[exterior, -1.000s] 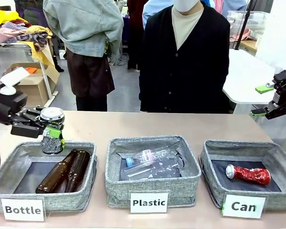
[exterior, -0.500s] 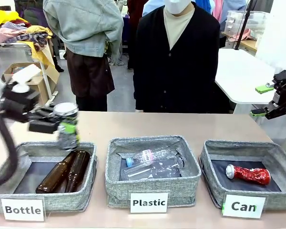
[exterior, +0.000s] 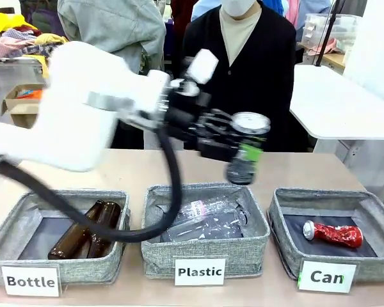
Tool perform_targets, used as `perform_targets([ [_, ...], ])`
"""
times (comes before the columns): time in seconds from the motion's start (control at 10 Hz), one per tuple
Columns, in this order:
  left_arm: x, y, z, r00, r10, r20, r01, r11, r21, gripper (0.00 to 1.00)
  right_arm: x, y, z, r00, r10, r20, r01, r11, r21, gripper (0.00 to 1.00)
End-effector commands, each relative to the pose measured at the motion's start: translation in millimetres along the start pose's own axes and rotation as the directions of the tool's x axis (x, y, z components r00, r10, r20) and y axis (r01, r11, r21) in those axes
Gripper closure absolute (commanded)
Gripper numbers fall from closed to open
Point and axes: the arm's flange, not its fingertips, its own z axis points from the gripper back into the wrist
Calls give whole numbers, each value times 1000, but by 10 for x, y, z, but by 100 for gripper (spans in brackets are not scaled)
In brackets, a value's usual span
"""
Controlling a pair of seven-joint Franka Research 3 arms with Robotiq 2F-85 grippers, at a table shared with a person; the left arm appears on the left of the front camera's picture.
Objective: Sort the can waste into the basket.
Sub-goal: Pick up the can waste from the table and place it in the right Fabric basket.
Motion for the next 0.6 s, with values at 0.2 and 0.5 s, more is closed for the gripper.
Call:
perform_targets([
  [0.2, 273, 679, -1820, 974, -47, -220, 36, 998, -56, 63, -1128, -297, 130, 989, 130, 71, -108, 961, -254, 0],
  [0.5, 22, 980, -2650, 932, 49, -358, -39, 999, 36, 63, -1654, -497, 290, 954, 175, 244, -116, 964, -239, 0],
])
